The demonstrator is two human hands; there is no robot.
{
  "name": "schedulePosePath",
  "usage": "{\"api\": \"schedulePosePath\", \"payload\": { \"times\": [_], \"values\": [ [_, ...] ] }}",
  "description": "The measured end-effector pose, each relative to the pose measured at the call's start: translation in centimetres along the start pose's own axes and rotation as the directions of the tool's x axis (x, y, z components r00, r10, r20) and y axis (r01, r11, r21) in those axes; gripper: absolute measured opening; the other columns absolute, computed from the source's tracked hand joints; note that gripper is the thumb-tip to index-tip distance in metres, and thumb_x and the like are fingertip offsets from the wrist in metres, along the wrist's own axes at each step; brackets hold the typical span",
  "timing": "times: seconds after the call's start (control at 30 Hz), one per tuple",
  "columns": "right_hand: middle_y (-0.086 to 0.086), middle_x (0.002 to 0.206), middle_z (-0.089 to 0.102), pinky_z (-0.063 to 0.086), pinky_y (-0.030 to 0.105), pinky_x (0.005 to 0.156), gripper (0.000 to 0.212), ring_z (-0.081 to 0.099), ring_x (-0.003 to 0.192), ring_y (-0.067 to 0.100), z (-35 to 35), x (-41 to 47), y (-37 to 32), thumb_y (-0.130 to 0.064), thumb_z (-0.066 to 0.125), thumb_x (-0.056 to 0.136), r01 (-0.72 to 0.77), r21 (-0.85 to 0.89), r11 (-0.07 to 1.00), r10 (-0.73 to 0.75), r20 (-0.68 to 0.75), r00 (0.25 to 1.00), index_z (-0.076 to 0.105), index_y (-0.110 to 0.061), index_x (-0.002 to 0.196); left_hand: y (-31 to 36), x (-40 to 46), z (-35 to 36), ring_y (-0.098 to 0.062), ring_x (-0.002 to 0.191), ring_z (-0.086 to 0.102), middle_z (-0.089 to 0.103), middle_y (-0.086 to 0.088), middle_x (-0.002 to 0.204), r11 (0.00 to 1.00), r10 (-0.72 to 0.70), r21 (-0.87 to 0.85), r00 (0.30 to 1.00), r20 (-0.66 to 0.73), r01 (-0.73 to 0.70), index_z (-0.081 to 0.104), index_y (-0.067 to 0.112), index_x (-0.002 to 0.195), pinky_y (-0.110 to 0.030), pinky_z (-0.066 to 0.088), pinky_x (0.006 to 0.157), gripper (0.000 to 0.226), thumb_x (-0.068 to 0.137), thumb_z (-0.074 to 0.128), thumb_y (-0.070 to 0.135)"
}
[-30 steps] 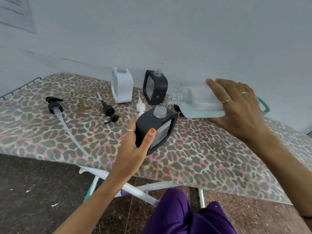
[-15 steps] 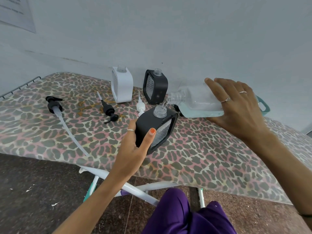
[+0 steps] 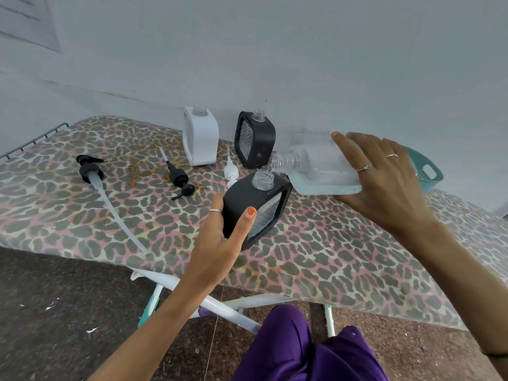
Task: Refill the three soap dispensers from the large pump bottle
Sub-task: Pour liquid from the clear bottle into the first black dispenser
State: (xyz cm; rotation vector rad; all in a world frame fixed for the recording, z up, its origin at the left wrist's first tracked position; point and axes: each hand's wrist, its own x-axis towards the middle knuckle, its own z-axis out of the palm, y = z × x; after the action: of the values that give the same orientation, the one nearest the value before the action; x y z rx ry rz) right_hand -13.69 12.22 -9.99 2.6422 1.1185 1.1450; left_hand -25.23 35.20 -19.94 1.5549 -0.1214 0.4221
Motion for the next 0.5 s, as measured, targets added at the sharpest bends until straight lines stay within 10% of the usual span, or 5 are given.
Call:
{"api": "schedulePosePath", "payload": {
  "times": [0.27, 0.4, 0.5],
  "values": [
    [0.022, 0.126, 0.058, 0.043, 0.056, 0.091, 0.082, 0.057, 0.110, 0.044, 1.0, -1.0, -2.1, -0.032, 0.083, 0.070, -0.115, 0.168, 0.979, 0.116, 0.005, 0.993, 0.047, -0.004, 0.139, 0.0, -0.3, 0.1, -0.011, 0.105, 0.064, 0.068, 0.011, 0.110, 1.000, -0.002, 0.007, 1.000, -0.007, 0.002, 0.048, 0.041, 0.120, -0.025, 0.052, 0.089, 0.035, 0.087, 0.053, 0.053],
    [0.016, 0.128, 0.056, 0.047, 0.052, 0.091, 0.091, 0.056, 0.110, 0.039, 2.1, -1.4, -3.4, -0.027, 0.086, 0.066, -0.255, 0.357, 0.899, 0.250, 0.063, 0.966, 0.040, -0.012, 0.143, 0.1, -0.2, -0.1, -0.036, 0.093, 0.060, 0.063, -0.017, 0.102, 1.000, 0.005, 0.014, 1.000, -0.020, -0.005, 0.050, 0.054, 0.112, -0.047, 0.052, 0.084, 0.028, 0.086, 0.054, 0.060],
    [0.010, 0.127, 0.058, 0.050, 0.038, 0.087, 0.088, 0.057, 0.108, 0.027, 3.3, -2.1, -4.1, -0.032, 0.084, 0.069, -0.394, 0.537, 0.745, 0.418, 0.084, 0.905, 0.037, -0.020, 0.142, -0.1, -0.1, -0.1, -0.028, 0.091, 0.061, 0.066, -0.006, 0.099, 0.999, 0.032, 0.037, 0.999, -0.030, -0.030, 0.050, 0.055, 0.111, -0.030, 0.053, 0.076, 0.025, 0.087, 0.054, 0.057]
  ]
}}
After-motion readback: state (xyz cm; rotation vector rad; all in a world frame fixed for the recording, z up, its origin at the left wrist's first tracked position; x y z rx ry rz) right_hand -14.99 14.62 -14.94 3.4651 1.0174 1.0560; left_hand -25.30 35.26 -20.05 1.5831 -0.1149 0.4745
